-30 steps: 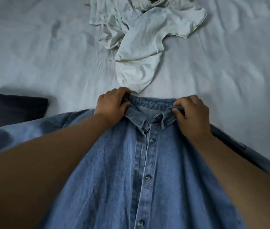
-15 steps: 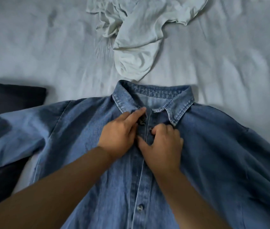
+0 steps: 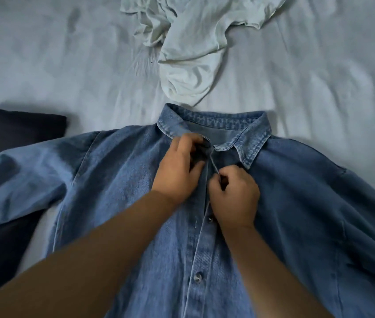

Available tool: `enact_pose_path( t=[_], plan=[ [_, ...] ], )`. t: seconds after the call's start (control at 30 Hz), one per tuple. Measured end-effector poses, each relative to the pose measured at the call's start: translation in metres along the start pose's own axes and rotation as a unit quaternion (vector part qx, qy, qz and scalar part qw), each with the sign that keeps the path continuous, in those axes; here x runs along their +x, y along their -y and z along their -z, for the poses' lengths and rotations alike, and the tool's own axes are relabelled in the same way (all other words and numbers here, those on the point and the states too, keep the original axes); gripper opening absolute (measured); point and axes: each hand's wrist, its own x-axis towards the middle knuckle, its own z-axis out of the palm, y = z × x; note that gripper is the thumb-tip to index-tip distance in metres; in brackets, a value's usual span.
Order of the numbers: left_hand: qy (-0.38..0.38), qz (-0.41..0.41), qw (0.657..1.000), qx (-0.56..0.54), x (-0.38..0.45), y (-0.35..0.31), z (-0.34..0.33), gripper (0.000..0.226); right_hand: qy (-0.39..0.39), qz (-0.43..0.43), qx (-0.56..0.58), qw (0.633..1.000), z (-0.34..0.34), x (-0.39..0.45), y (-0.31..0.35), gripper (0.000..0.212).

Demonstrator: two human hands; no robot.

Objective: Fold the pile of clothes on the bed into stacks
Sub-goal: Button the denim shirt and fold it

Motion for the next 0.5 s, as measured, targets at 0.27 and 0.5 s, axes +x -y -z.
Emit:
enact_pose_path(
  t=[0.27, 0.5],
  plan=[
    [0.034, 0.103, 0.974, 0.201, -0.032, -0.015, -0.015, 0.048, 0.014, 0.060, 0.078, 0.995, 0.004, -0.004, -0.012, 0.031],
    [0.014, 0.147, 0.967, 0.208, -0.023, -0.021, -0.007, 0.025, 0.066, 0.040, 0.069, 0.995, 0.007, 0.003, -0.010, 0.027]
  ],
)
